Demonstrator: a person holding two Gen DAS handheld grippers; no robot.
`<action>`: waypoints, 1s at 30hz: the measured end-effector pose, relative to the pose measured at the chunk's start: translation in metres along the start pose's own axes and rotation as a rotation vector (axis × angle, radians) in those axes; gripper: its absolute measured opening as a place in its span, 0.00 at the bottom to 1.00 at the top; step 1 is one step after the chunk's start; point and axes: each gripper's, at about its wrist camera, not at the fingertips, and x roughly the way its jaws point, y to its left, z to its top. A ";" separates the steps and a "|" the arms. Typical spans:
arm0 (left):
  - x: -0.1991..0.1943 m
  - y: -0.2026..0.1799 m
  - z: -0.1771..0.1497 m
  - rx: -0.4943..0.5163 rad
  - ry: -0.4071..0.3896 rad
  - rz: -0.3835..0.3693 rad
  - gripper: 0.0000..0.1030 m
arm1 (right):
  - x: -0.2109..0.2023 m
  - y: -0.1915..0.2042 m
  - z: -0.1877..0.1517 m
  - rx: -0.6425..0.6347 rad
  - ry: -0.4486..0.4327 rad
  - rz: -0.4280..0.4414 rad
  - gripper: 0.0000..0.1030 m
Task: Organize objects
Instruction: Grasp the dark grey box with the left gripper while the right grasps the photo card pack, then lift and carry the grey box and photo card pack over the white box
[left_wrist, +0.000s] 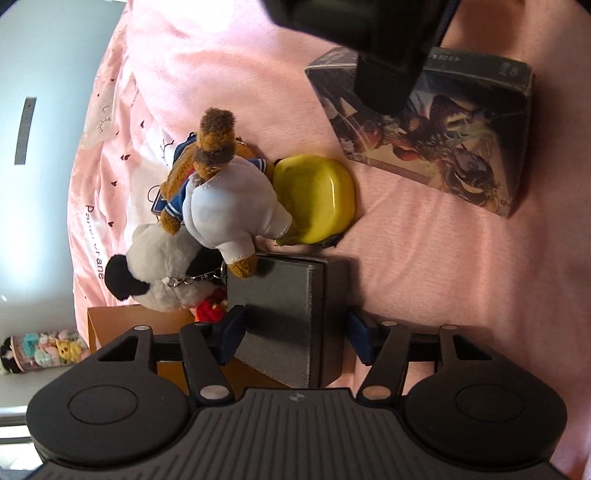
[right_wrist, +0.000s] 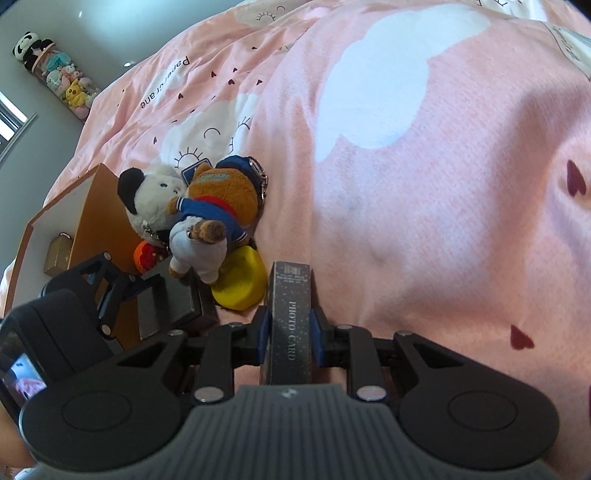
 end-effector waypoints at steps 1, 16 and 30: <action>-0.001 0.002 -0.002 -0.017 -0.005 -0.002 0.64 | 0.001 0.000 0.000 -0.003 0.001 -0.002 0.24; -0.047 0.071 -0.058 -0.449 -0.184 -0.248 0.40 | -0.021 0.013 0.000 -0.024 0.014 -0.002 0.23; -0.039 0.128 -0.077 -0.832 -0.176 -0.749 0.38 | -0.011 0.026 -0.005 -0.127 0.073 -0.040 0.23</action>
